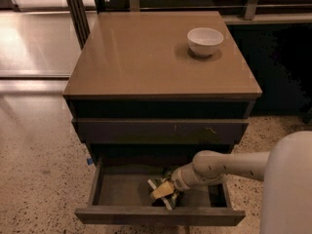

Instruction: Pick green jalapeno chip bag from middle drawer and place on counter

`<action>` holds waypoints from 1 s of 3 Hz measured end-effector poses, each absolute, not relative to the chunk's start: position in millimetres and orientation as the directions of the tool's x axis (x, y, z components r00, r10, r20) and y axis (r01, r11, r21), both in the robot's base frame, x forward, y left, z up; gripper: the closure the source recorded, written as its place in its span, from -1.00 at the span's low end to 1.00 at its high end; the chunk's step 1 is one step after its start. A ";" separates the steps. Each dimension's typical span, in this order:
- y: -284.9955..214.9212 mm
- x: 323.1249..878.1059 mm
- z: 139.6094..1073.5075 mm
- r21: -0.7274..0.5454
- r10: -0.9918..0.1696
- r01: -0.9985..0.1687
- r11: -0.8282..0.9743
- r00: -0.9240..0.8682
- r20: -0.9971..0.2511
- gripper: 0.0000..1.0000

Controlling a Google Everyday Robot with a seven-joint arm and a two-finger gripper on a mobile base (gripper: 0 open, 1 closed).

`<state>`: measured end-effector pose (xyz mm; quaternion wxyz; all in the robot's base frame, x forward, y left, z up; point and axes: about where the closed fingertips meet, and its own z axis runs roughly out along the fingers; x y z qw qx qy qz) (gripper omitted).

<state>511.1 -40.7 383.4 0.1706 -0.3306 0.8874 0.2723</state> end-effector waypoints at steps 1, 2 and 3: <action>-40.6 511.1 383.3 0.370 -0.494 -0.680 0.633 -0.723 -0.483 -0.18; -40.6 511.1 383.3 0.371 -0.494 -0.680 0.633 -0.723 -0.483 0.28; -40.6 511.1 383.3 0.371 -0.494 -0.680 0.633 -0.723 -0.483 0.74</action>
Offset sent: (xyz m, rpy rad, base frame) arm 0.0000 0.0000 0.0000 0.0000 0.0000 0.0000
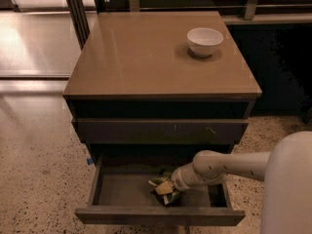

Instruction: Pick green jalapeno chip bag from middle drawer and place on counter

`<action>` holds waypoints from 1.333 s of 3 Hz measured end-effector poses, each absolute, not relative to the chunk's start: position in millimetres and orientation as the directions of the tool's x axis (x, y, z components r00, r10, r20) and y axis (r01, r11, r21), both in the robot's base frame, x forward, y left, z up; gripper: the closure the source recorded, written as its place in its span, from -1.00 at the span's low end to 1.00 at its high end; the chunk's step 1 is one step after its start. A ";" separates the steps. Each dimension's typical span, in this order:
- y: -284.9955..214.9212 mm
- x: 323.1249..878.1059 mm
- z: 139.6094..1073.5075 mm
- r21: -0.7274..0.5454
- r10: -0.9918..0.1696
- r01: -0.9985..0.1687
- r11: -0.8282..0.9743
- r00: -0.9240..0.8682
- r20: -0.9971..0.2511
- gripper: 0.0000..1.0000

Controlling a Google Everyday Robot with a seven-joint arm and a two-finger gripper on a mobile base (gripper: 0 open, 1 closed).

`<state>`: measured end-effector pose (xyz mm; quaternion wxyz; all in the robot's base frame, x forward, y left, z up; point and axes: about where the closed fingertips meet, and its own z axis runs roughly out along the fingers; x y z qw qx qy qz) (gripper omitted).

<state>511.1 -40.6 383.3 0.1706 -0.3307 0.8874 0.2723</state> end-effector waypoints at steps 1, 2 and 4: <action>-40.6 511.1 389.6 0.371 -0.494 -0.680 0.633 -0.723 -0.483 1.00; -33.7 515.3 411.8 0.398 -0.480 -0.719 0.569 -0.684 -0.549 1.00; -62.2 474.2 508.3 0.339 -0.383 -0.832 0.440 -0.515 -0.767 1.00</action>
Offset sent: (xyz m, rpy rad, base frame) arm -0.0173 -0.0356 0.0993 0.3114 -0.1461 0.1689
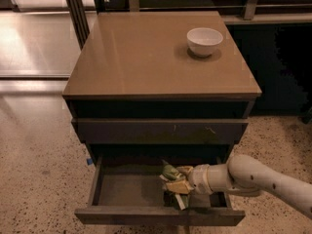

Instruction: Pick green jalapeno chip bag from middle drawer and place on counter

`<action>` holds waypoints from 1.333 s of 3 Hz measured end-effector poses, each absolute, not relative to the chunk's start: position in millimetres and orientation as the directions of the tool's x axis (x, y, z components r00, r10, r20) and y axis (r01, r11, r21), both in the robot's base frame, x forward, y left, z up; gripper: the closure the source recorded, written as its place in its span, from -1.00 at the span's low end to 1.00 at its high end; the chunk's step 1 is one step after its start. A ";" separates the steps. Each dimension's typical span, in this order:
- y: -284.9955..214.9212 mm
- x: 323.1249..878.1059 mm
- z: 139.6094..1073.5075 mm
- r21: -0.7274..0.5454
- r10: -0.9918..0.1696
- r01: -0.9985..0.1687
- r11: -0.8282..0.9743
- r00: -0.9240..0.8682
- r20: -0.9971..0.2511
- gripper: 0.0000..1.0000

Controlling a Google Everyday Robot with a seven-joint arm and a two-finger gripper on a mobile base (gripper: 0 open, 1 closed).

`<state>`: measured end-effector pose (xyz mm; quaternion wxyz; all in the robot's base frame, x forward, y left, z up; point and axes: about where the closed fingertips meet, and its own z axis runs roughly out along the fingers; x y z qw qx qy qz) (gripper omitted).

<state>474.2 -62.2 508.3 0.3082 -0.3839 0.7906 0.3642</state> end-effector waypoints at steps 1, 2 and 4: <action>-99.1 454.2 550.3 0.261 -0.345 -0.828 0.496 -0.464 -0.816 1.00; -125.1 448.1 580.8 0.199 -0.349 -0.821 0.535 -0.430 -0.833 1.00; -127.0 448.2 587.8 0.215 -0.339 -0.818 0.533 -0.440 -0.832 1.00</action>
Offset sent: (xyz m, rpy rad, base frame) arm -0.0323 -0.0979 0.1111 -0.0593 -0.2300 -0.1596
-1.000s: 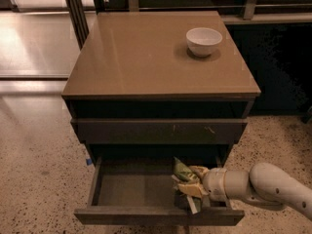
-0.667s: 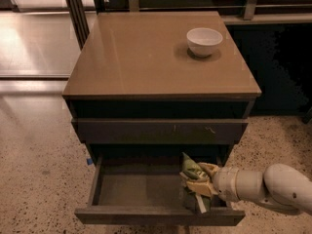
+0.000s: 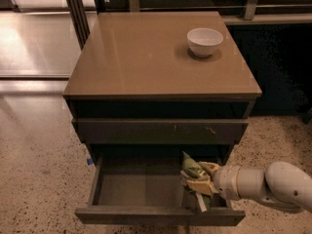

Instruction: Pick green jalapeno chip bag from middle drawer and place on counter

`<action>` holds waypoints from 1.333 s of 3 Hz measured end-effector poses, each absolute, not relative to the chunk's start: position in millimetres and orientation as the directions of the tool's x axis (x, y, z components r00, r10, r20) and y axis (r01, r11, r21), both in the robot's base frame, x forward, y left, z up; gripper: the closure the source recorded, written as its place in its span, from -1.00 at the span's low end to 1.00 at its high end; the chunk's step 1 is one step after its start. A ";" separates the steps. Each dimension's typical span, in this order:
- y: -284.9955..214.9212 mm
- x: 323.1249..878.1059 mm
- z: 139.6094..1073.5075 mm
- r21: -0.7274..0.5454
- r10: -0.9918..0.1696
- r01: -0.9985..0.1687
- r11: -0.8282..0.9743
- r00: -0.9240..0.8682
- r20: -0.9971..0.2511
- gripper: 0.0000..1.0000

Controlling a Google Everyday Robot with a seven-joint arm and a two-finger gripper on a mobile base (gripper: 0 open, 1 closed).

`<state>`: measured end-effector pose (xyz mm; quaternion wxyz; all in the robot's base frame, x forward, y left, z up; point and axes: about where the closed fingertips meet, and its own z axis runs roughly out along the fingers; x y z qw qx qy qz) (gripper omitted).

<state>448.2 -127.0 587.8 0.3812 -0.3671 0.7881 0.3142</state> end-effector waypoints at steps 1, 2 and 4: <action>-116.4 447.8 631.8 0.193 -0.343 -0.849 0.493 -0.393 -0.853 1.00; -94.6 437.6 695.7 0.140 -0.376 -0.896 0.421 -0.313 -0.872 1.00; -67.7 420.3 802.3 0.036 -0.427 -0.943 0.331 -0.184 -0.885 1.00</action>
Offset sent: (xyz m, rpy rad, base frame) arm -0.0274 0.0613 0.2066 -0.0150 -0.1888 0.2489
